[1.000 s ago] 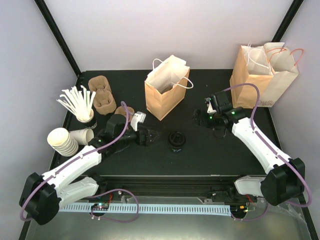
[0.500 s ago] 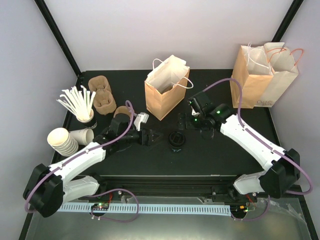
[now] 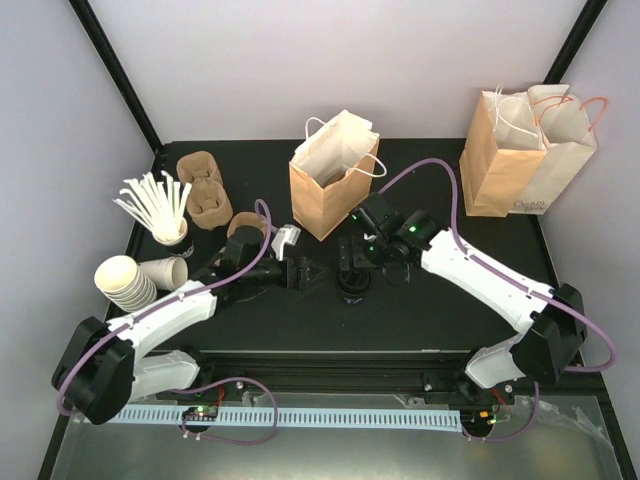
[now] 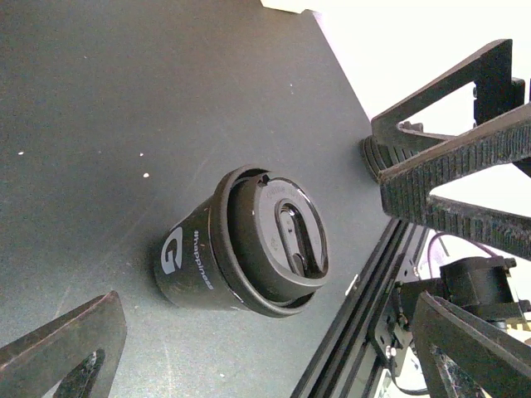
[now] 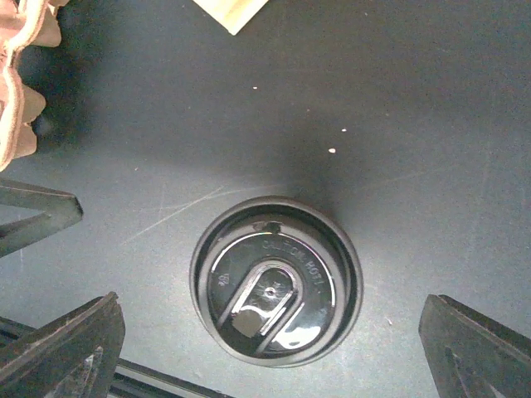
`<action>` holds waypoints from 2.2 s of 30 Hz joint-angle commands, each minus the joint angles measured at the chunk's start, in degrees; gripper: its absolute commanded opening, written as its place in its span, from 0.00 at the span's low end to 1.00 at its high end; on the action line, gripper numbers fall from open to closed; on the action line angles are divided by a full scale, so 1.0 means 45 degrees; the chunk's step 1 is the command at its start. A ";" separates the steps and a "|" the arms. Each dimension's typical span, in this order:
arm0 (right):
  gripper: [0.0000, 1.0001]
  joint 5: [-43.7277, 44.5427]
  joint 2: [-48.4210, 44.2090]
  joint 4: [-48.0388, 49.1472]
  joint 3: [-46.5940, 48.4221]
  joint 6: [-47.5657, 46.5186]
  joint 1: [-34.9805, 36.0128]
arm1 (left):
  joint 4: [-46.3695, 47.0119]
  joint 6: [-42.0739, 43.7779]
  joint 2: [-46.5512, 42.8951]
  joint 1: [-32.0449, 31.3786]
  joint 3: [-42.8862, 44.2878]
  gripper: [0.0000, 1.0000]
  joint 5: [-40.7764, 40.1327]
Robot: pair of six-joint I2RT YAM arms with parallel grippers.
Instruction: Pack the takeout coffee
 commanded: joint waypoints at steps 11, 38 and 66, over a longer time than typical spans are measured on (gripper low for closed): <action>1.00 0.0987 0.0935 -0.0637 0.1306 0.0625 0.0689 | 0.1689 -0.0736 0.1140 0.0024 -0.0150 0.88 0.1118; 0.96 0.1175 0.1640 -0.1348 0.1746 0.1076 0.0876 | 0.2486 -0.1128 0.2747 -0.0001 0.0164 0.73 0.1689; 0.82 0.0987 0.2125 -0.0964 0.0705 0.1984 0.0804 | 0.3944 -0.2031 0.4434 -0.0143 0.0583 0.47 0.2323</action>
